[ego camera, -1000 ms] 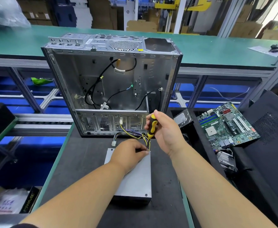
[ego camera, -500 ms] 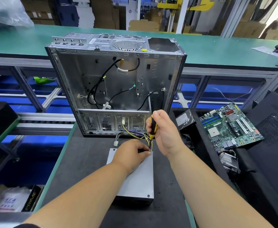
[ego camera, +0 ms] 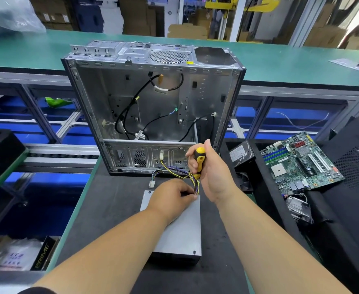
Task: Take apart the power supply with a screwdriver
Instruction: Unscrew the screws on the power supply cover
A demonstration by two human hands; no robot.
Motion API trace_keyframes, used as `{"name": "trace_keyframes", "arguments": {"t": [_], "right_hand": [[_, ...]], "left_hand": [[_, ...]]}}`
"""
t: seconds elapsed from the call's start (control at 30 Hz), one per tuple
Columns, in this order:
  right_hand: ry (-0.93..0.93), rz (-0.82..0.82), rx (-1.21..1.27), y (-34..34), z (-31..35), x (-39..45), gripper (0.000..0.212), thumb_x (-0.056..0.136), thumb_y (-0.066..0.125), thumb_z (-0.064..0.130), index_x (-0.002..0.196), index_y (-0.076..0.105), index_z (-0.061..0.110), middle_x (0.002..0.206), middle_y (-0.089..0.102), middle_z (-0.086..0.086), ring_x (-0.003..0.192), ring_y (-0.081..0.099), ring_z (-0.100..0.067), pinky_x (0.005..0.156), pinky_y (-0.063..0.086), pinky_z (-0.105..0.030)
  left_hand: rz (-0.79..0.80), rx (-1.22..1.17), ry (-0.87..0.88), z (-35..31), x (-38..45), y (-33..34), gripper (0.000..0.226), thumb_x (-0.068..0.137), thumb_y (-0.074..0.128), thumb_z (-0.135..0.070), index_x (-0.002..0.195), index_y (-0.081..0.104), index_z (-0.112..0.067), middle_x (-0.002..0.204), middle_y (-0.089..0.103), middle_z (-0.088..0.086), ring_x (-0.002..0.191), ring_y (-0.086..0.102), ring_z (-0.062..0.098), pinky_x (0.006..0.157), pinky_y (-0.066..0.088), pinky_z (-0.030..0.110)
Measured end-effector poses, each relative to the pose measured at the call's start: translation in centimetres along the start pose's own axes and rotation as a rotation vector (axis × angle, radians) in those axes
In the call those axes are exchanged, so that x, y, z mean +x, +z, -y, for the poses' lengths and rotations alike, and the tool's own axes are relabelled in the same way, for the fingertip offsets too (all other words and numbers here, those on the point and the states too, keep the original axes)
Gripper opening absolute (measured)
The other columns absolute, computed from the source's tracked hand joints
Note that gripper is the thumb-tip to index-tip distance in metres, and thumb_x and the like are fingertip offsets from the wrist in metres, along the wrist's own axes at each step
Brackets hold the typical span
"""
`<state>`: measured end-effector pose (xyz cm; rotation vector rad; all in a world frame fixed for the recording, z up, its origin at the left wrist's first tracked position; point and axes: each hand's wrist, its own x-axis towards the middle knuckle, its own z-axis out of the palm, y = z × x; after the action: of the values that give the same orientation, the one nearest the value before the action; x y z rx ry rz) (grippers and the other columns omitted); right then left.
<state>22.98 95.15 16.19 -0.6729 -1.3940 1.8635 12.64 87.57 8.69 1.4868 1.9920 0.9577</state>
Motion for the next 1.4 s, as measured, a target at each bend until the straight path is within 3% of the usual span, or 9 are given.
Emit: {"name": "trace_keyframes", "arguments": {"t": [0.1, 0.33, 0.47, 0.6, 0.7, 0.9, 1.03, 1.17, 1.4], "right_hand": [[-0.041, 0.018, -0.022, -0.2, -0.2, -0.2, 0.023, 0.096, 0.048, 0.035, 0.086, 0.051, 0.014, 0.067, 0.047, 0.0, 0.062, 0.039, -0.016, 0.065, 0.034, -0.028], [-0.019, -0.021, -0.014, -0.5, 0.0, -0.2, 0.023, 0.089, 0.057, 0.037, 0.081, 0.058, 0.015, 0.081, 0.059, -0.001, 0.073, 0.056, -0.016, 0.074, 0.05, -0.028], [0.02, -0.121, -0.026, -0.6, 0.3, 0.0, 0.038, 0.096, 0.05, 0.038, 0.071, 0.067, 0.016, 0.068, 0.06, -0.002, 0.062, 0.057, -0.016, 0.065, 0.049, -0.029], [0.057, -0.132, 0.075, -0.4, 0.4, 0.4, 0.058, 0.106, 0.035, 0.036, 0.059, 0.058, 0.012, 0.051, 0.042, -0.001, 0.05, 0.038, -0.015, 0.052, 0.035, -0.024], [0.041, -0.096, 0.051, -0.4, 0.1, 0.4, 0.062, 0.107, 0.03, 0.045, 0.062, 0.055, 0.01, 0.052, 0.036, -0.002, 0.05, 0.032, -0.016, 0.053, 0.031, -0.025], [-0.018, -0.042, -0.023, -0.5, -0.2, 0.1, 0.028, 0.096, 0.046, 0.041, 0.082, 0.046, 0.017, 0.063, 0.046, 0.002, 0.057, 0.042, -0.013, 0.063, 0.036, -0.028], [0.003, -0.057, -0.055, -0.9, 0.6, 0.1, 0.028, 0.092, 0.053, 0.041, 0.084, 0.052, 0.015, 0.073, 0.057, 0.001, 0.067, 0.055, -0.015, 0.073, 0.046, -0.032], [0.044, -0.071, -0.073, -1.0, 1.3, 0.1, 0.038, 0.105, 0.044, 0.035, 0.085, 0.063, 0.008, 0.073, 0.06, -0.003, 0.069, 0.059, -0.018, 0.072, 0.05, -0.029], [0.045, -0.082, 0.017, -0.1, 0.6, -0.1, 0.062, 0.108, 0.027, 0.046, 0.07, 0.059, 0.008, 0.057, 0.038, -0.004, 0.055, 0.036, -0.016, 0.058, 0.035, -0.026]], "left_hand": [[-0.006, -0.008, 0.001, 0.0, 0.0, 0.0, 0.012, 0.084, 0.076, -0.036, 0.089, 0.077, -0.026, 0.091, 0.065, -0.012, 0.09, 0.06, 0.006, 0.085, 0.05, 0.03], [-0.002, -0.007, -0.009, -0.1, 0.0, -0.1, 0.009, 0.084, 0.076, -0.036, 0.087, 0.076, -0.028, 0.091, 0.064, -0.012, 0.088, 0.06, 0.005, 0.084, 0.05, 0.029], [0.004, 0.005, 0.001, -0.1, 0.0, -0.1, 0.012, 0.084, 0.075, -0.036, 0.09, 0.077, -0.026, 0.092, 0.065, -0.011, 0.089, 0.06, 0.006, 0.084, 0.049, 0.028], [0.009, 0.01, 0.008, -0.1, 0.0, -0.1, 0.014, 0.085, 0.075, -0.037, 0.092, 0.078, -0.026, 0.092, 0.065, -0.011, 0.089, 0.06, 0.006, 0.083, 0.049, 0.027], [0.006, 0.01, 0.006, -0.1, 0.0, -0.1, 0.014, 0.085, 0.075, -0.038, 0.092, 0.078, -0.027, 0.092, 0.065, -0.011, 0.088, 0.059, 0.005, 0.082, 0.048, 0.025], [0.005, 0.003, 0.006, 0.0, 0.1, 0.0, 0.013, 0.085, 0.075, -0.038, 0.091, 0.077, -0.027, 0.092, 0.065, -0.012, 0.089, 0.059, 0.004, 0.083, 0.048, 0.025], [0.007, 0.01, -0.001, 0.1, 0.1, 0.0, 0.012, 0.085, 0.075, -0.039, 0.091, 0.077, -0.029, 0.091, 0.064, -0.013, 0.09, 0.058, 0.003, 0.082, 0.047, 0.024], [-0.001, 0.013, -0.003, 0.0, 0.1, 0.0, 0.014, 0.084, 0.075, -0.04, 0.092, 0.077, -0.029, 0.09, 0.063, -0.014, 0.088, 0.058, 0.002, 0.08, 0.046, 0.021], [-0.002, 0.014, 0.001, -0.1, -0.1, -0.1, 0.014, 0.085, 0.075, -0.038, 0.093, 0.078, -0.027, 0.091, 0.063, -0.013, 0.087, 0.059, 0.004, 0.079, 0.048, 0.024]]}}
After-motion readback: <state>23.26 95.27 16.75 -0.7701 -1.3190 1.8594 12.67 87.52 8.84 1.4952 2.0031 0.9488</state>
